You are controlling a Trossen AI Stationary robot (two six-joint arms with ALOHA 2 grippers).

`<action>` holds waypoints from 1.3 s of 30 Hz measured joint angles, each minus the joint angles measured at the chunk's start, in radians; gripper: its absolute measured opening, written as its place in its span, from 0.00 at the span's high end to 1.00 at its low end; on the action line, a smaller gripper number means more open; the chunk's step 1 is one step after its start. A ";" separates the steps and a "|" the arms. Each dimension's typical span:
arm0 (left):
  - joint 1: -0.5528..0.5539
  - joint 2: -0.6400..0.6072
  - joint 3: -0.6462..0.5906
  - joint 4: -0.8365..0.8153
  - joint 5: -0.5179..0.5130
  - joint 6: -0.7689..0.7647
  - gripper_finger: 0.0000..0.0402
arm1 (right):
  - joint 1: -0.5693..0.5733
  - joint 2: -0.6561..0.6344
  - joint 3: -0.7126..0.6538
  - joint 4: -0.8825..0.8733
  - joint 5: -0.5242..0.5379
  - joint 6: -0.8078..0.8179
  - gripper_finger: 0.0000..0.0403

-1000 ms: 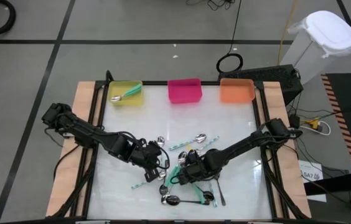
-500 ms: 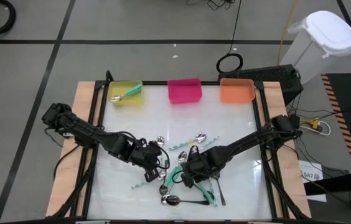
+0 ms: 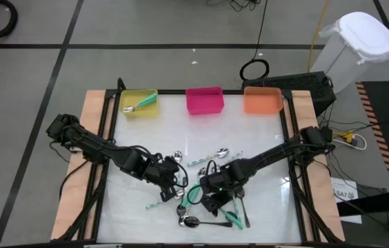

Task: Sort silverware by color (type)
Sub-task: Put the light green spoon into the yellow bin

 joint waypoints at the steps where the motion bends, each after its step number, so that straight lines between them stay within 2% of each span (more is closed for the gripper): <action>1: 0.000 0.000 0.000 0.000 0.000 0.000 0.71 | -0.002 0.000 0.000 0.006 -0.014 -0.012 1.00; 11: -0.001 0.000 0.000 0.000 0.000 -0.019 0.71 | -0.028 0.000 0.009 -0.033 -0.059 -0.120 1.00; 17: -0.001 0.000 0.000 0.000 0.000 -0.023 0.71 | -0.045 -0.001 0.073 -0.051 -0.170 -0.192 1.00; 20: -0.001 0.000 0.000 0.000 0.000 -0.023 0.71 | -0.065 -0.001 0.096 -0.131 -0.210 -0.233 1.00; 26: -0.001 0.000 0.000 0.000 0.000 -0.022 0.71 | -0.104 -0.001 0.121 -0.363 -0.210 -0.344 1.00; 30: -0.001 0.000 0.000 0.000 0.000 -0.022 0.71 | -0.118 -0.004 0.122 -0.359 -0.280 -0.388 1.00; 39: -0.001 0.000 0.000 0.003 -0.009 -0.024 0.71 | -0.132 -0.006 0.122 -0.196 -0.474 -0.536 1.00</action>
